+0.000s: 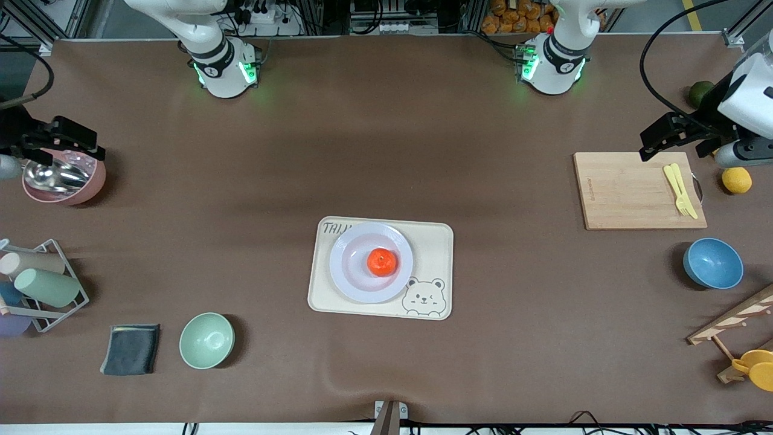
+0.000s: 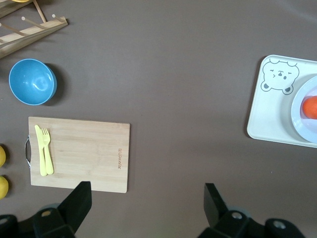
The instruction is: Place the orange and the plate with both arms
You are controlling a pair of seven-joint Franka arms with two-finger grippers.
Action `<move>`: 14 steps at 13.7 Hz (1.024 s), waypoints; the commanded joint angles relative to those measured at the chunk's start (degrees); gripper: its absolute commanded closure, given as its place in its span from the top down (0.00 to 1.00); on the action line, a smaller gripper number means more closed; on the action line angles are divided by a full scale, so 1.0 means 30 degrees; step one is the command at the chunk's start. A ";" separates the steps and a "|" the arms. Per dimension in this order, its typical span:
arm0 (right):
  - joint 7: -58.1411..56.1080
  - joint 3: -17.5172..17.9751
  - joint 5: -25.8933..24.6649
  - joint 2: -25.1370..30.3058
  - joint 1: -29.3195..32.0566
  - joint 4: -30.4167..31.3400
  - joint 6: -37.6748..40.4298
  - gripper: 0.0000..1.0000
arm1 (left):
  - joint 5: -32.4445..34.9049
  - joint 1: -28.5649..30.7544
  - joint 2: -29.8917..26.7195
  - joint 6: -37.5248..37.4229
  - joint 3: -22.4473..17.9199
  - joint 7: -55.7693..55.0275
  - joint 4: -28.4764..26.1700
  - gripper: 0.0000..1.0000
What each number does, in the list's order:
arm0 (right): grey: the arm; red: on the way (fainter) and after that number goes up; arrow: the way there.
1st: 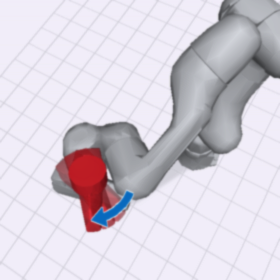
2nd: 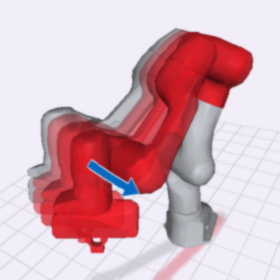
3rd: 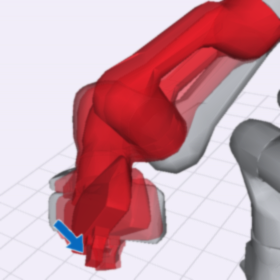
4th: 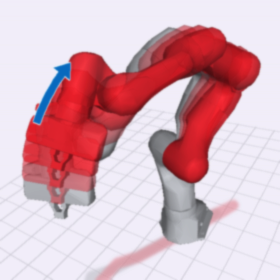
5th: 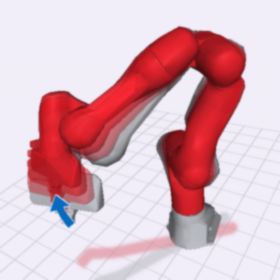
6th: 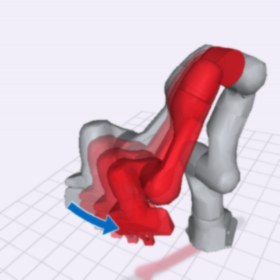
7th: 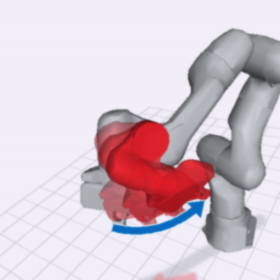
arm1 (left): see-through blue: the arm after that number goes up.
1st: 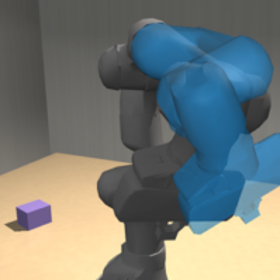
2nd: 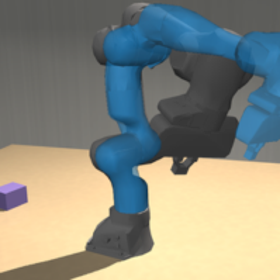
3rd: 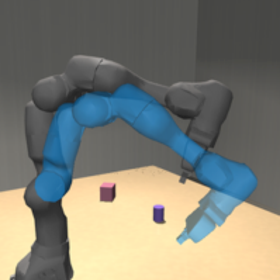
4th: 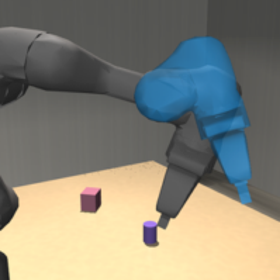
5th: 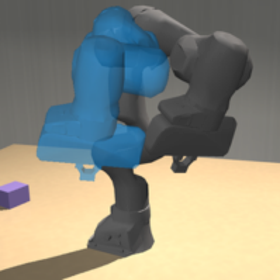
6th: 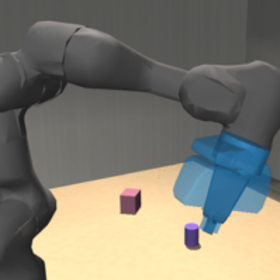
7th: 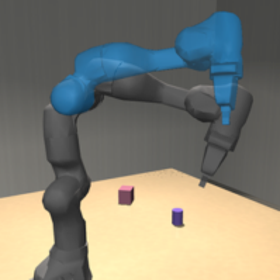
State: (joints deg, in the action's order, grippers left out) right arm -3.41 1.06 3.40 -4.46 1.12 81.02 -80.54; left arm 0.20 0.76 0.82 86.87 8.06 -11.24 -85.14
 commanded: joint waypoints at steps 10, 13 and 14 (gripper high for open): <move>0.0491 -0.0442 -0.0517 0.0727 -0.0285 0.1090 -0.1484 1.00 | 0.0022 0.0069 -0.0801 -0.0215 0.0067 0.0523 -0.0242 1.00; 0.0520 -0.0500 -0.0517 0.0727 -0.0431 0.1090 -0.1397 1.00 | 0.0022 0.0069 -0.1093 -0.0128 0.0067 0.0523 -0.0652 1.00; 0.0549 -0.0443 -0.0517 0.0727 -0.0403 0.1090 -0.1455 1.00 | 0.0051 0.0069 -0.0978 -0.0040 0.0067 0.0523 -0.0594 1.00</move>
State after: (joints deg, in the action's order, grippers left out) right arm -2.86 0.03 3.10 -4.07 0.77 82.38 -84.21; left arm 0.20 0.75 -0.72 86.79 8.12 -10.82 -85.69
